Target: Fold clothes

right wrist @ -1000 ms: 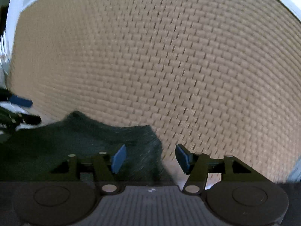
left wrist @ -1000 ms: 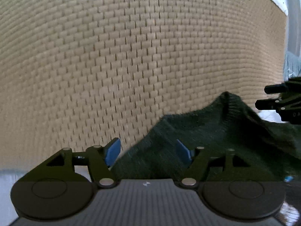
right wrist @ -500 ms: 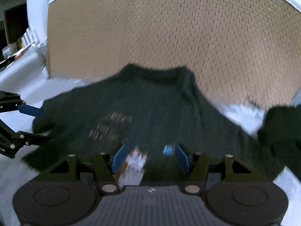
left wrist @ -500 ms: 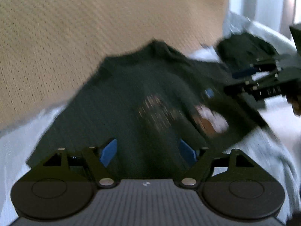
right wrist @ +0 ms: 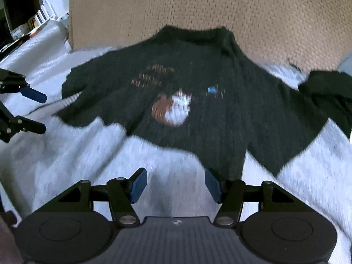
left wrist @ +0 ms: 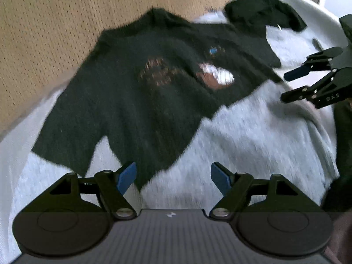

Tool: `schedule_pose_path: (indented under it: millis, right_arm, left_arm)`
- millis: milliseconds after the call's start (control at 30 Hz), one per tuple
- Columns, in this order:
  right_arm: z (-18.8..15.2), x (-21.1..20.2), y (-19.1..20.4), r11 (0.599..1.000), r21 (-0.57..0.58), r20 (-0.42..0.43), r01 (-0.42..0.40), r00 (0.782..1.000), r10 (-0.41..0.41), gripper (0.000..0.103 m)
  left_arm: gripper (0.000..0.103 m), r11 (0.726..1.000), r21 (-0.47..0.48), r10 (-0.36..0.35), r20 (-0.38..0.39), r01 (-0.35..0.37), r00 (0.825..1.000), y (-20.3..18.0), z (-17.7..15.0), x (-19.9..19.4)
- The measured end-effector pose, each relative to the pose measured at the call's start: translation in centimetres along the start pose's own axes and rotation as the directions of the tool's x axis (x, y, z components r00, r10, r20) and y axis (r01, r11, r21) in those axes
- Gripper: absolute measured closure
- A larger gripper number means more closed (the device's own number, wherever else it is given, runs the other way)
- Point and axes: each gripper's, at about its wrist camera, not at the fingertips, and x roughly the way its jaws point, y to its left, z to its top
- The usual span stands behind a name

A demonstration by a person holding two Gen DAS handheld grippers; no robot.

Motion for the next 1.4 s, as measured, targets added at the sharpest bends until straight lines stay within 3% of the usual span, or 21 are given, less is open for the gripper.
schedule_pose_path:
  millis: [100, 200, 367, 633, 733, 900, 1033, 1133, 1233, 1267, 1300, 1400]
  right_arm:
    - [-1.4, -0.7, 0.3, 1.000, 0.013, -0.025, 0.004, 1.000, -0.004, 0.041]
    - [-2.8, -0.9, 0.6, 1.000, 0.024, -0.067, -0.010, 0.998, 0.011, 0.041]
    - [-4.5, -1.5, 1.0, 1.000, 0.023, -0.113, -0.015, 0.993, 0.017, 0.042]
    - [-6.3, -1.9, 0.7, 0.998, 0.062, -0.171, -0.009, 0.985, 0.020, 0.042]
    - [-6.8, -2.0, 0.3, 0.998, 0.067, -0.189, 0.004, 0.982, 0.009, 0.042]
    - [-7.1, -1.8, -0.4, 0.994, 0.110, -0.208, -0.010, 0.978, 0.033, 0.042]
    - [-7.5, -1.4, -0.4, 0.988, 0.146, -0.201, -0.045, 0.977, 0.074, 0.041]
    - [-8.0, -1.6, 0.6, 0.994, 0.092, -0.179, -0.056, 0.981, 0.072, 0.040]
    - [-8.4, -1.9, 1.2, 0.994, 0.050, -0.151, -0.097, 0.983, 0.103, 0.063]
    - [-8.3, -2.1, 1.3, 0.994, 0.033, -0.150, -0.109, 0.982, 0.113, 0.079]
    - [-8.2, -2.3, 1.5, 0.993, 0.016, -0.150, -0.121, 0.981, 0.122, 0.087]
    - [-7.9, -3.3, 1.1, 0.993, -0.006, -0.131, -0.120, 0.984, 0.118, 0.090]
  left_arm:
    - [0.025, 1.000, 0.012, -0.016, -0.039, 0.017, 0.999, 0.0, -0.7, -0.4]
    - [0.025, 0.998, 0.055, -0.002, -0.013, 0.002, 1.000, 0.1, -1.5, -1.1]
    - [0.025, 0.999, -0.028, -0.041, -0.051, 0.039, 0.998, 2.4, -2.7, -1.2]
    - [0.026, 0.990, -0.060, -0.139, -0.190, 0.130, 0.972, 3.3, -4.0, 1.0]
    - [0.028, 0.993, -0.009, -0.118, -0.212, 0.119, 0.970, 3.2, -3.6, 1.2]
    - [0.027, 0.992, -0.029, -0.126, -0.230, 0.122, 0.965, 3.9, -3.4, 1.8]
    - [0.026, 0.988, -0.033, -0.151, -0.280, 0.148, 0.948, 4.0, -3.5, 2.9]
    - [0.025, 0.985, -0.036, -0.170, -0.312, 0.167, 0.935, 3.8, -3.7, 3.9]
    - [0.030, 0.982, -0.003, -0.177, -0.333, 0.187, 0.926, 3.2, -4.0, 4.5]
    - [0.041, 0.981, 0.017, -0.177, -0.330, 0.193, 0.927, 3.0, -4.1, 4.3]
    - [0.046, 0.979, 0.037, -0.178, -0.323, 0.200, 0.930, 2.8, -4.2, 4.1]
    - [0.069, 0.974, 0.053, -0.195, -0.305, 0.221, 0.932, 2.9, -4.5, 3.1]
